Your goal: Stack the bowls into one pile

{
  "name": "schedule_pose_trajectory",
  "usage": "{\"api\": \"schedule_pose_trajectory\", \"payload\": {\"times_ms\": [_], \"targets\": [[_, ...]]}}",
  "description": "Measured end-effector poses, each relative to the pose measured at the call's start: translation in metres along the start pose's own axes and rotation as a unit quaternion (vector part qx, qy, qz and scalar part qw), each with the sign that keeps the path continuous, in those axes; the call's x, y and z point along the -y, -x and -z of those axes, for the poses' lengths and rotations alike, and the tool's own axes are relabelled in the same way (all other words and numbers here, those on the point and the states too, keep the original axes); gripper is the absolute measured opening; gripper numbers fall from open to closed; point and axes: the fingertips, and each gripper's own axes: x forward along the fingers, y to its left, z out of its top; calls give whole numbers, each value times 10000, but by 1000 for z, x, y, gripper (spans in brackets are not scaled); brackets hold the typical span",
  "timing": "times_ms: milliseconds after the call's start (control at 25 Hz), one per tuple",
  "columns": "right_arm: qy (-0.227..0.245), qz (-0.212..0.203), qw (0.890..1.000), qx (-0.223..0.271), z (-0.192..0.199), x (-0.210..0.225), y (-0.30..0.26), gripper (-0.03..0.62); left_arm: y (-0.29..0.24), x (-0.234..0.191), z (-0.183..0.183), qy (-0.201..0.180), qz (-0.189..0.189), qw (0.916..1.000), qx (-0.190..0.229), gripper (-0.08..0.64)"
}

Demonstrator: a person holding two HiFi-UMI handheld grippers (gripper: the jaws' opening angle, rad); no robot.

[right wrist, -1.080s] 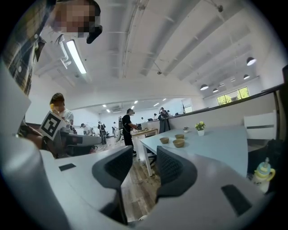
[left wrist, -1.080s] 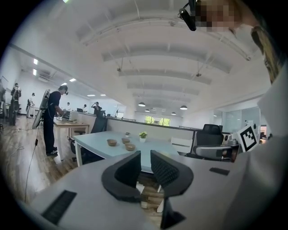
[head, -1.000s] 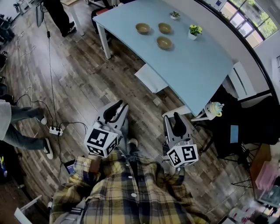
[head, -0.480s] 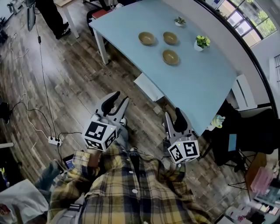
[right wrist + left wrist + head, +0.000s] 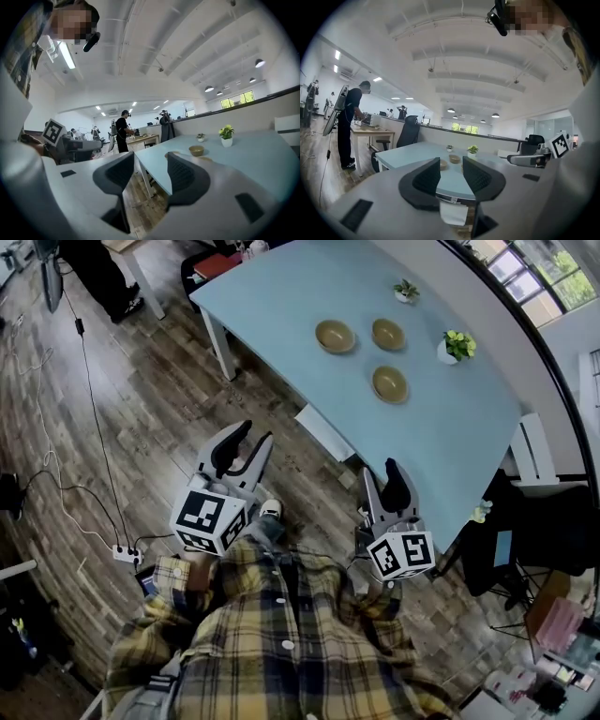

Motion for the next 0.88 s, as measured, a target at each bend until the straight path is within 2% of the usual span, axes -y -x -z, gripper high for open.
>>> {"api": "schedule_pose_trajectory", "payload": {"times_ms": [280, 560, 720, 880], "targets": [[-22, 165, 9998, -145, 1, 0, -24, 235, -12, -30, 3, 181, 61, 9998, -97, 158], [-97, 307, 9990, -323, 12, 22, -48, 239, -37, -44, 12, 273, 67, 9994, -210, 179], [-96, 298, 9993, -202, 11, 41, -77, 239, -62, -61, 10, 272, 5, 9995, -169, 179], [-124, 400, 9991, -51, -7, 70, -111, 239, -103, -73, -4, 213, 55, 9996, -160, 179]]}}
